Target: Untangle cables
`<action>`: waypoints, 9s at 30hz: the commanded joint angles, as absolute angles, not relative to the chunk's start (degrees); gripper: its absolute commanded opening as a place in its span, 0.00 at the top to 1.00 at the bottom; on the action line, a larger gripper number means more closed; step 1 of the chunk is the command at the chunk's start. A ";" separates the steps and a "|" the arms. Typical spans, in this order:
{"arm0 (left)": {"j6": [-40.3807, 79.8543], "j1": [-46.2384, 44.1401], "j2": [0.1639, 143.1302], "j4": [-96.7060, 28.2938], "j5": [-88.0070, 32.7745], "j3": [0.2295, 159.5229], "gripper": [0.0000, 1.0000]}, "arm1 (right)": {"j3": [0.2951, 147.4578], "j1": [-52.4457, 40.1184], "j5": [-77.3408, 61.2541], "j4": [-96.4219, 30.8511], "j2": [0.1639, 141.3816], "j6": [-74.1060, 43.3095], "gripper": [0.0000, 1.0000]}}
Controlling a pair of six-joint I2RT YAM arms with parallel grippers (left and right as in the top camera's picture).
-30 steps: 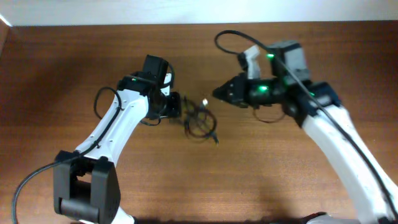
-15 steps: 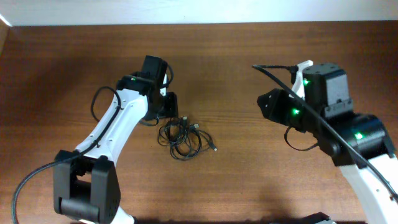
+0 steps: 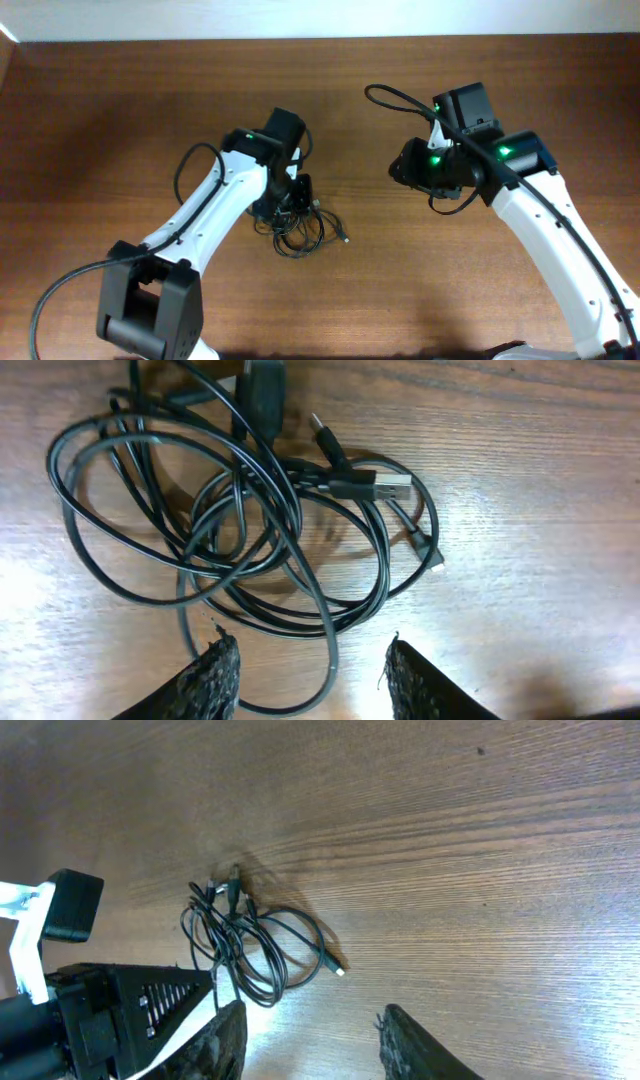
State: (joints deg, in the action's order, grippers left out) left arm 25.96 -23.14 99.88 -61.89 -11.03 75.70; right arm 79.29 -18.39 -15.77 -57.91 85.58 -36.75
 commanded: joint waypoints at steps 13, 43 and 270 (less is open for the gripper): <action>32.99 -26.37 100.40 -54.50 -7.46 66.15 0.65 | 79.83 -18.35 -16.53 -57.91 85.65 -34.74 0.50; 9.78 -26.37 91.94 -52.23 -46.50 95.00 1.00 | 79.83 -18.35 -23.77 -51.35 85.65 -34.74 0.39; 66.65 -19.73 91.72 -23.79 -75.64 93.82 1.00 | 79.68 -13.04 -12.80 -51.57 93.14 -23.53 0.29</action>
